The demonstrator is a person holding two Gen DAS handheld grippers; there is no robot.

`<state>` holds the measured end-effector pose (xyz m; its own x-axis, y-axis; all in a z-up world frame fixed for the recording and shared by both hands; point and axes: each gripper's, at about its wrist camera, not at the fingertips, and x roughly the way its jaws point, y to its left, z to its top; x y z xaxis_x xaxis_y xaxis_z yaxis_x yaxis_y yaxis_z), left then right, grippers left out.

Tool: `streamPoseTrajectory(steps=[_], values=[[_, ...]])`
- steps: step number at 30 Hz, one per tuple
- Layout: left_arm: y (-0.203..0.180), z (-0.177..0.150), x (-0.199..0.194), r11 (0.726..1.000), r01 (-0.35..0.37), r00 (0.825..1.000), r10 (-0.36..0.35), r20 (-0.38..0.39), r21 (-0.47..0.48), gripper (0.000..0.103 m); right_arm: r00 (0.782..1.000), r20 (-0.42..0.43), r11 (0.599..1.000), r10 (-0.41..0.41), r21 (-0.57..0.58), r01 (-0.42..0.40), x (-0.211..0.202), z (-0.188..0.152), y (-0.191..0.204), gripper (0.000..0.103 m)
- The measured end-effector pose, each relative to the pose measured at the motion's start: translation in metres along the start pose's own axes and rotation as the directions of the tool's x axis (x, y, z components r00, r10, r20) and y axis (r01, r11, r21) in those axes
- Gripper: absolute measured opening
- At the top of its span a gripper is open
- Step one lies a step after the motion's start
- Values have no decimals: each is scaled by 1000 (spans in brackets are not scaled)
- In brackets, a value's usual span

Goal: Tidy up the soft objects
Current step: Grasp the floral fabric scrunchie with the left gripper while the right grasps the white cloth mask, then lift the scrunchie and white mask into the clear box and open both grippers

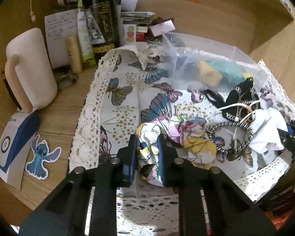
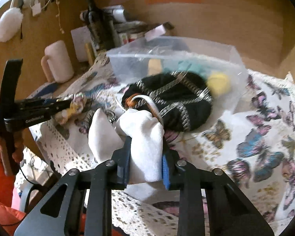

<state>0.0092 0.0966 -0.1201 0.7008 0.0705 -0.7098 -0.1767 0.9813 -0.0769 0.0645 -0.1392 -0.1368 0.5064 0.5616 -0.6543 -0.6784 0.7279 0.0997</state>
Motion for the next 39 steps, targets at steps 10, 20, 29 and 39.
streamPoseTrajectory(steps=[10,20,29,39], values=[[-21,32,-22,998,15,994,-21,104,54,10,985,149,996,-88,43,82,-47,23,-25,22],[-35,88,-45,997,39,967,-54,251,66,10,930,309,980,-200,72,187,-79,63,-51,22],[-41,141,-31,996,73,950,-83,300,47,10,881,408,969,-240,41,245,-88,110,-62,22],[-57,163,26,994,98,974,-107,199,55,10,899,356,965,-256,35,261,-45,147,-79,22]])
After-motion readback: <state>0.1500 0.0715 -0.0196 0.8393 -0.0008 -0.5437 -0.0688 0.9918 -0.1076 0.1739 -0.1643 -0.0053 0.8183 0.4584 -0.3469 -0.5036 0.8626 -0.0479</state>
